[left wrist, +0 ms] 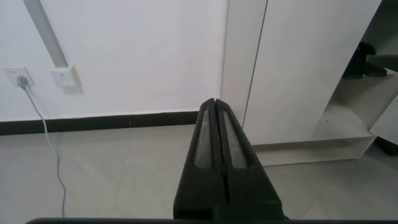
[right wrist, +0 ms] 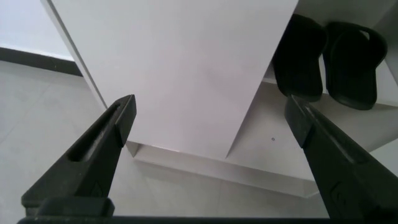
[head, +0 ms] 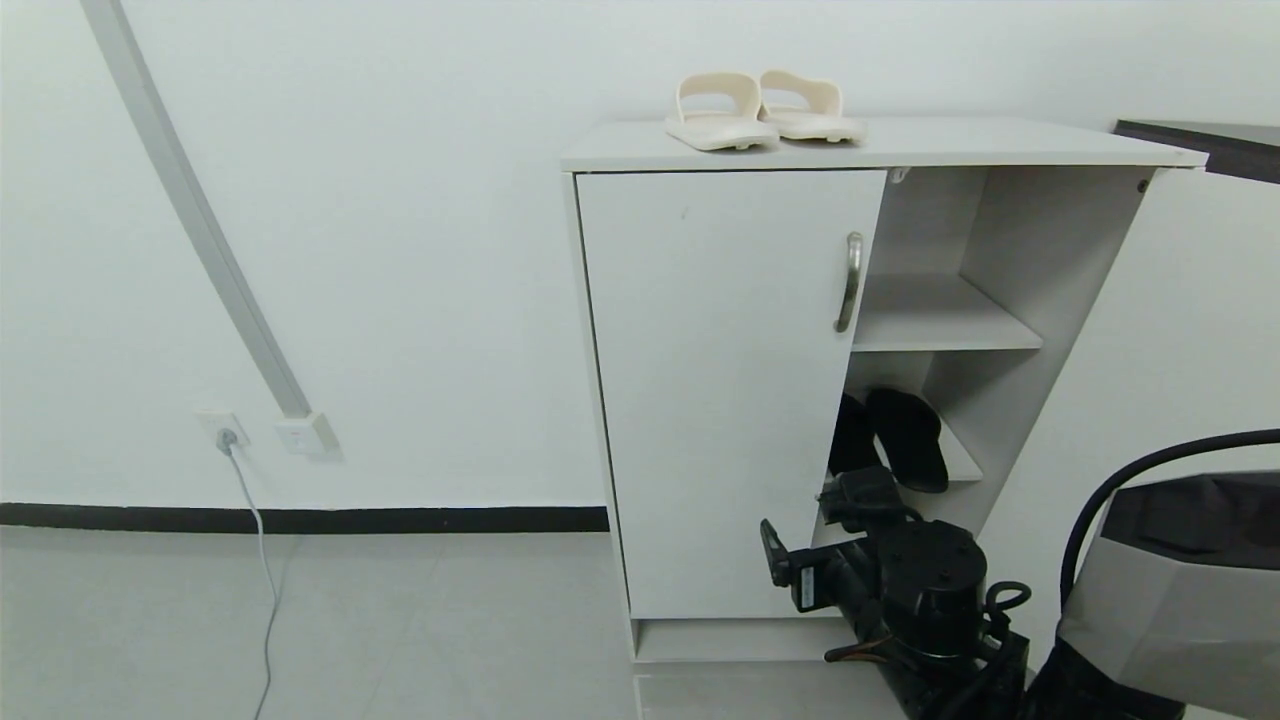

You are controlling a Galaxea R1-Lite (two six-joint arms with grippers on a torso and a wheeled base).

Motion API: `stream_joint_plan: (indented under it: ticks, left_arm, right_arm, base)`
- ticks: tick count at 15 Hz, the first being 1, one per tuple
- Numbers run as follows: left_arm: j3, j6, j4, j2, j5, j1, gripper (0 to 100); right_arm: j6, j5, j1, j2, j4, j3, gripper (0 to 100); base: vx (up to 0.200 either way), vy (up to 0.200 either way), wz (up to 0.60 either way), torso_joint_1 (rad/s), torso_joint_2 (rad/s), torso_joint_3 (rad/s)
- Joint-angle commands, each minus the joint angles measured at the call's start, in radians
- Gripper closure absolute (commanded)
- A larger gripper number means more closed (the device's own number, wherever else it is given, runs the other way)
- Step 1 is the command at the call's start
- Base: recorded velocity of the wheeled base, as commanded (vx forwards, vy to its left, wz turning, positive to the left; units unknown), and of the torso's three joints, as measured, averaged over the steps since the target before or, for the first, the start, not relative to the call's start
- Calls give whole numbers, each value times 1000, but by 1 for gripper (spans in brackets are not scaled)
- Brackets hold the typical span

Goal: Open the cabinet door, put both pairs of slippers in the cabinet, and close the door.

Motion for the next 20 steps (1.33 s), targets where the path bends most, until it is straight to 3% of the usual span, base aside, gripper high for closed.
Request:
stream_joint_plan:
  ticks: [1, 8, 20]
  left_arm:
    - [0, -1, 0, 1, 0, 1, 100]
    - [0, -1, 0, 1, 0, 1, 100]
    - [0, -1, 0, 1, 0, 1, 100]
  right_arm:
    - [0, 0, 1, 6, 1, -1, 0]
    - [0, 0, -1, 16, 0, 0, 0]
    - [2, 0, -3, 24, -9, 5, 0]
  base:
    - [0, 0, 0, 0, 0, 0]
    - [0, 0, 0, 1, -18, -28]
    - [0, 0, 0, 93, -434, -337]
